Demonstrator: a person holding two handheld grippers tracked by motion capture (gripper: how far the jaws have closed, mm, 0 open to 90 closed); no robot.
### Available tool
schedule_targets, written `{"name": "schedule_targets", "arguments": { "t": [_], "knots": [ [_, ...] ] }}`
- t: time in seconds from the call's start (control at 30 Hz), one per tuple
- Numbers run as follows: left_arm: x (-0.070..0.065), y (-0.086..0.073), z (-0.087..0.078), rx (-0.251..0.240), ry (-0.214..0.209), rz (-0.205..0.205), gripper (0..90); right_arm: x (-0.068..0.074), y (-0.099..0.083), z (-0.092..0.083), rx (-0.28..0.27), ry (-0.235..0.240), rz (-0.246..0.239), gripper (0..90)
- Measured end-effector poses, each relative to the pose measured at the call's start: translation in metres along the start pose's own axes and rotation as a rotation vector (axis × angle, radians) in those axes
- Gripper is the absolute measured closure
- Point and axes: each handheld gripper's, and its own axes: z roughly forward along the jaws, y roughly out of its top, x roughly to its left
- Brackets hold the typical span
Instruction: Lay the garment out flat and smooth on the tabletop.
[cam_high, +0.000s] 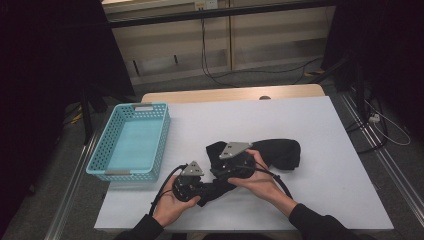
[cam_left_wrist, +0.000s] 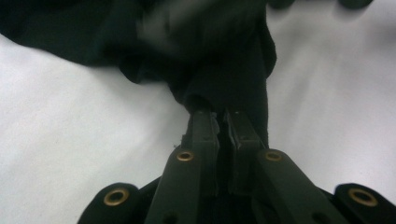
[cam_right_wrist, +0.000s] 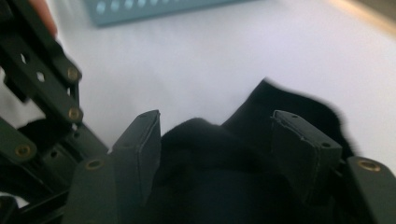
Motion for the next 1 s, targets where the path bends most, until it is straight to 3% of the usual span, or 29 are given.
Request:
{"name": "schedule_targets", "arguments": {
  "t": [0.03, 0.07, 0.1, 0.13, 0.17, 0.2, 0.23, 0.27, 0.43, 0.53, 0.63, 0.67, 0.77, 0.8, 0.9, 0.93, 1.0],
  "knots": [
    [0.000, 0.000, 0.000, 0.000, 0.000, 0.000, 83.9, 0.000, 0.000, 0.000, 0.000, 0.000, 0.000, 33.9],
    [0.000, 0.000, 0.000, 0.002, 0.003, 0.001, 83.9, 0.002, -0.004, 0.007, 0.044, 0.014, -0.010, 33.4],
    [0.000, 0.000, 0.000, 0.003, 0.002, -0.001, 83.9, 0.003, -0.006, 0.008, 0.065, 0.012, -0.016, 38.5],
    [0.000, 0.000, 0.000, 0.004, 0.004, -0.003, 84.0, 0.004, -0.008, 0.009, 0.075, -0.024, -0.026, 50.7],
    [0.000, 0.000, 0.000, 0.004, 0.004, -0.003, 84.1, 0.004, -0.008, 0.009, 0.075, -0.024, -0.026, 50.7],
    [0.001, 0.001, -0.001, 0.004, 0.010, -0.008, 84.4, 0.000, -0.011, 0.005, 0.051, -0.051, -0.002, 70.2],
    [0.001, 0.001, -0.001, 0.004, 0.010, -0.008, 84.5, 0.000, -0.011, 0.005, 0.051, -0.051, -0.002, 70.2],
    [0.003, 0.001, -0.002, -0.006, 0.016, -0.015, 84.7, -0.003, -0.012, -0.003, 0.007, -0.082, 0.005, 76.7],
    [0.007, 0.001, -0.006, -0.017, 0.028, -0.026, 85.1, -0.005, -0.012, -0.026, -0.055, -0.121, 0.005, 78.6],
    [0.009, 0.001, -0.009, -0.025, 0.043, -0.035, 85.3, -0.010, -0.016, -0.054, -0.108, -0.162, 0.027, 78.2],
    [0.009, 0.001, -0.009, -0.024, 0.046, -0.034, 85.3, -0.016, -0.021, -0.065, -0.119, -0.183, 0.038, 77.8],
    [0.009, 0.002, -0.009, -0.024, 0.050, -0.031, 85.3, -0.023, -0.028, -0.076, -0.131, -0.220, 0.060, 78.2],
    [0.009, 0.002, -0.010, -0.029, 0.061, -0.032, 85.4, -0.030, -0.035, -0.087, -0.139, -0.255, 0.077, 78.9],
    [0.011, 0.002, -0.012, -0.036, 0.066, -0.035, 85.4, -0.036, -0.041, -0.100, -0.144, -0.280, 0.092, 79.2],
    [0.013, 0.003, -0.014, -0.044, 0.071, -0.041, 85.4, -0.041, -0.047, -0.111, -0.150, -0.300, 0.110, 79.7],
    [0.015, 0.003, -0.015, -0.048, 0.081, -0.045, 85.4, -0.046, -0.057, -0.125, -0.152, -0.323, 0.132, 79.7],
    [0.016, 0.003, -0.016, -0.058, 0.090, -0.052, 85.4, -0.050, -0.067, -0.135, -0.152, -0.334, 0.154, 79.8]
  ]
}}
